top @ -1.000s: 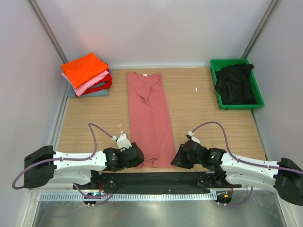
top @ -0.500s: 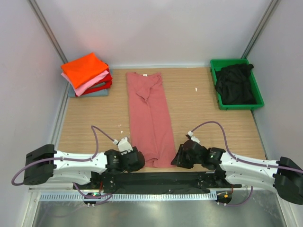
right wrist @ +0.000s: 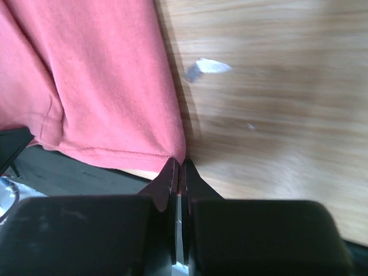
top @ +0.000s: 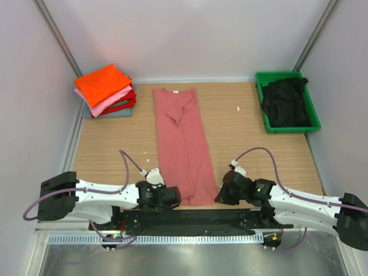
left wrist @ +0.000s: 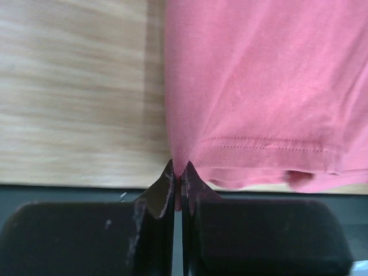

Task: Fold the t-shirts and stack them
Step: Fold the tshirt

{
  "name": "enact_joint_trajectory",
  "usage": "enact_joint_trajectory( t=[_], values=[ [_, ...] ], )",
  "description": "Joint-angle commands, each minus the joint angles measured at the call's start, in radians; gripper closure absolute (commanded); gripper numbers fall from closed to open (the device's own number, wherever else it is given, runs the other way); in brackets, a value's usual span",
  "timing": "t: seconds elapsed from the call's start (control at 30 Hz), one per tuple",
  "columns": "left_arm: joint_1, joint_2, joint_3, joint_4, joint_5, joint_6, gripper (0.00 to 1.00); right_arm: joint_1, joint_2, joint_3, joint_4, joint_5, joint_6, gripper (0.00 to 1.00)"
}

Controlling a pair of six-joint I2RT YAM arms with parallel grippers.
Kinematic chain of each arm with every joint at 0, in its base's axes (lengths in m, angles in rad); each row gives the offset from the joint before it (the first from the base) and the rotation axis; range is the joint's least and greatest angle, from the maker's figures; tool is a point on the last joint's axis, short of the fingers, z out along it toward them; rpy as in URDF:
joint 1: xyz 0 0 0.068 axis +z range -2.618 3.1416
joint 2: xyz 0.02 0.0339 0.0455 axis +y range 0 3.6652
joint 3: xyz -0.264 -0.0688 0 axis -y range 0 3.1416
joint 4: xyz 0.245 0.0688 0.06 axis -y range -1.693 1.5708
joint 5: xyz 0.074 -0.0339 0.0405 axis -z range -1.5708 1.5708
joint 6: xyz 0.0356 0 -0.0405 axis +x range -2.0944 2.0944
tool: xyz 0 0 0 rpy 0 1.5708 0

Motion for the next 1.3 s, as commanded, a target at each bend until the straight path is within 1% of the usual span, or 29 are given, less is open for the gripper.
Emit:
enact_joint_trajectory(
  t=[0.0,0.03,0.13,0.23,0.27,0.33,0.37,0.43,0.47,0.5,0.57,0.6,0.63,0.67,0.7,0.73,0.77,0.8,0.87,0.9,0.97,1.07,1.27],
  values=[
    [-0.039,0.023,-0.001,-0.308,0.055,0.052,1.0,0.006,-0.071,0.083,-0.168,0.056,-0.019,0.99],
    [-0.042,0.011,0.027,-0.347,0.05,0.057,1.0,0.006,-0.087,0.104,-0.189,0.079,-0.022,0.99],
    [-0.042,-0.07,0.073,-0.38,0.03,0.089,1.0,0.006,-0.095,0.212,-0.267,0.128,-0.048,0.99],
    [-0.028,-0.149,0.134,-0.429,0.0,0.125,1.0,0.006,-0.021,0.324,-0.31,0.165,-0.104,0.98],
    [-0.018,-0.163,0.152,-0.458,-0.008,0.16,1.0,0.006,0.006,0.352,-0.322,0.176,-0.123,0.99],
    [0.027,-0.195,0.203,-0.48,-0.014,0.195,1.0,0.004,0.087,0.43,-0.331,0.197,-0.17,0.99],
    [0.063,-0.204,0.229,-0.49,-0.019,0.247,0.99,0.003,0.112,0.478,-0.333,0.213,-0.184,0.99],
    [0.116,-0.212,0.249,-0.486,-0.01,0.308,0.99,-0.004,0.187,0.519,-0.325,0.216,-0.226,0.99],
    [0.177,-0.212,0.258,-0.483,0.007,0.339,0.99,-0.01,0.204,0.553,-0.315,0.216,-0.238,0.99],
    [0.209,-0.21,0.278,-0.478,0.015,0.408,0.99,-0.023,0.226,0.568,-0.31,0.216,-0.25,0.99],
    [0.272,-0.207,0.298,-0.464,0.027,0.465,0.99,-0.046,0.272,0.601,-0.298,0.216,-0.292,0.99],
    [0.33,-0.204,0.323,-0.46,0.035,0.526,0.99,-0.059,0.286,0.634,-0.298,0.213,-0.305,0.99],
    [0.36,-0.194,0.335,-0.449,0.038,0.554,0.99,-0.089,0.3,0.651,-0.298,0.211,-0.319,0.99],
    [0.418,-0.184,0.349,-0.443,0.041,0.584,0.99,-0.105,0.325,0.668,-0.298,0.208,-0.353,0.99],
    [0.447,-0.175,0.379,-0.437,0.062,0.614,0.99,-0.125,0.336,0.703,-0.299,0.196,-0.367,0.99],
    [0.475,-0.164,0.393,-0.419,0.073,0.673,0.99,-0.158,0.35,0.717,-0.299,0.185,-0.384,0.99],
    [0.501,-0.134,0.407,-0.408,0.088,0.698,0.99,-0.175,0.359,0.733,-0.292,0.178,-0.411,0.99],
    [0.55,-0.118,0.435,-0.4,0.102,0.718,0.99,-0.188,0.384,0.76,-0.29,0.168,-0.427,0.99],
    [0.587,-0.066,0.461,-0.365,0.141,0.782,0.99,-0.218,0.41,0.791,-0.293,0.156,-0.45,0.99],
    [0.625,-0.045,0.488,-0.359,0.151,0.799,1.0,-0.227,0.439,0.821,-0.295,0.156,-0.474,0.99],
    [0.671,-0.01,0.515,-0.336,0.177,0.845,1.0,-0.253,0.465,0.848,-0.295,0.147,-0.496,0.99],
    [0.722,0.066,0.596,-0.319,0.196,0.893,1.0,-0.292,0.519,0.904,-0.281,0.13,-0.533,0.99],
    [0.805,0.207,0.717,-0.313,0.217,0.962,1.0,-0.353,0.642,1.002,-0.269,0.087,-0.597,0.99]
  ],
)
